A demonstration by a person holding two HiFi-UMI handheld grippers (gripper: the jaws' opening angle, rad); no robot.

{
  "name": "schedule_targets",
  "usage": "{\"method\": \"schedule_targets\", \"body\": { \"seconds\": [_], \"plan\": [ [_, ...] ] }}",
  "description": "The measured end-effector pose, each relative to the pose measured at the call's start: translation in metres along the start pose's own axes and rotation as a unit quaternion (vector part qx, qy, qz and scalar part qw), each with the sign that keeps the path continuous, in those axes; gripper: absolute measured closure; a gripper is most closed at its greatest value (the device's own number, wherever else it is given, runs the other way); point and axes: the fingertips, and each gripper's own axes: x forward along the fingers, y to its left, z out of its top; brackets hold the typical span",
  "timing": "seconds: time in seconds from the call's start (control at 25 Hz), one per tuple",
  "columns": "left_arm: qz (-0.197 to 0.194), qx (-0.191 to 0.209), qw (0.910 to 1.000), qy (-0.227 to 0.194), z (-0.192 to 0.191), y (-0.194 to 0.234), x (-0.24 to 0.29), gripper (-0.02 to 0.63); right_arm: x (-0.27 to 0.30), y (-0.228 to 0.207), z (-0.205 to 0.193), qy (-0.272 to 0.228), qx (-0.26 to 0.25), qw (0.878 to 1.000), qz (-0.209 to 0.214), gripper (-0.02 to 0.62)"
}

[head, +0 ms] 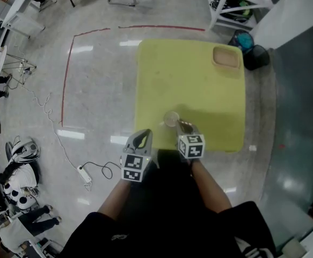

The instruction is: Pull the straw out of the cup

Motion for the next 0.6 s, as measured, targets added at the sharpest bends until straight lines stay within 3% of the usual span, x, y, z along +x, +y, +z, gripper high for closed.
{"method": "schedule_targets", "body": {
  "seconds": [0.6],
  "plan": [
    [-0.007,0.001,0.9999,-0.007,0.001,0.006,-0.005,0.561,-0.006,0.015,0.015,-0.019,-0.029,0.999,-0.006,0.557]
  ]
}}
